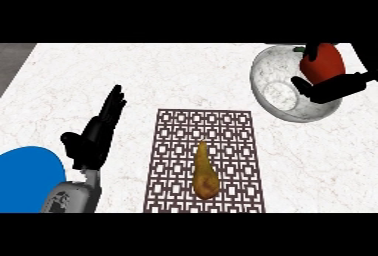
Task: Pick the bell pepper from the placemat and place it in the bowl
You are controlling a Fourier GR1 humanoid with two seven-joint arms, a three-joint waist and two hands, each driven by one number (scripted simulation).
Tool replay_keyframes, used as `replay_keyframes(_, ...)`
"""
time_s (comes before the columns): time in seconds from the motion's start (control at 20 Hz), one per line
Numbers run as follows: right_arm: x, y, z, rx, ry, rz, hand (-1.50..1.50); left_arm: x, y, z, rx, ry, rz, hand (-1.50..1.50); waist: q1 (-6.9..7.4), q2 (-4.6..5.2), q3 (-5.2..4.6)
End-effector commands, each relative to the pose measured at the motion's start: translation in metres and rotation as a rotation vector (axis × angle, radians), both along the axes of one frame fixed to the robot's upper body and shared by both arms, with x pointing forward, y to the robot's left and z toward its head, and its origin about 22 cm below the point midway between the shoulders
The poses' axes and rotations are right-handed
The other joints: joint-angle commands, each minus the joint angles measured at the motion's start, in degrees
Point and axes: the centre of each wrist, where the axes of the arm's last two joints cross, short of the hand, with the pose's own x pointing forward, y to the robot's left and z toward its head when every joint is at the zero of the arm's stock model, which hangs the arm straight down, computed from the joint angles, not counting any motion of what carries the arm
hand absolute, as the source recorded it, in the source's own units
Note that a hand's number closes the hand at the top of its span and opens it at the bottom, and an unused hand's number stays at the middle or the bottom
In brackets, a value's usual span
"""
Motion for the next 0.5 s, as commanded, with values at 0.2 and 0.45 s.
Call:
replay_keyframes(0.2,0.053,-0.023,-0.055,-0.076,0.043,-0.046,1.50,0.001,0.003,-0.003,-0.005,0.016,0.003,0.00,0.02,0.06,0.03)
replay_keyframes(0.45,0.060,-0.029,-0.100,-0.012,0.240,-0.023,1.50,0.014,0.004,-0.007,0.010,-0.009,0.014,0.00,-0.30,0.25,0.04)
